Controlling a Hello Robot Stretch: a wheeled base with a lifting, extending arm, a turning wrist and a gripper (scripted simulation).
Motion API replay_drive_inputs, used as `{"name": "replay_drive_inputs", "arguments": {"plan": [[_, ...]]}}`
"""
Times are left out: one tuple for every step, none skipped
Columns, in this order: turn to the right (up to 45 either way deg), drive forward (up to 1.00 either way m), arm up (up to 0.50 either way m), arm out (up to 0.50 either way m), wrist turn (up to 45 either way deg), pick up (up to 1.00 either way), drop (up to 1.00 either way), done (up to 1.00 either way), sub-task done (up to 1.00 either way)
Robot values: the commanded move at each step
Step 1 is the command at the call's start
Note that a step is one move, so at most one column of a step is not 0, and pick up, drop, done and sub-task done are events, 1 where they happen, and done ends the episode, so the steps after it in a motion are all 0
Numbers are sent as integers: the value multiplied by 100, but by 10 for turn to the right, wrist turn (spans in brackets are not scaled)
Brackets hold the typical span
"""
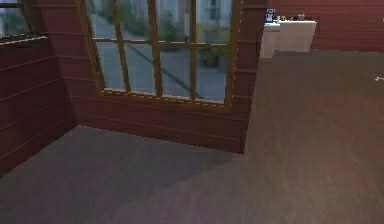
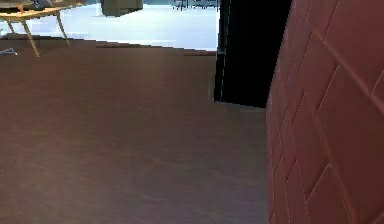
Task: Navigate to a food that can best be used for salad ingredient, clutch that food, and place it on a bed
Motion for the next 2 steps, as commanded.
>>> {"name": "replay_drive_inputs", "arguments": {"plan": [[150,0,0,0,0,0,0,0,0],[0,15,0,0,0,0,0,0,0]]}}
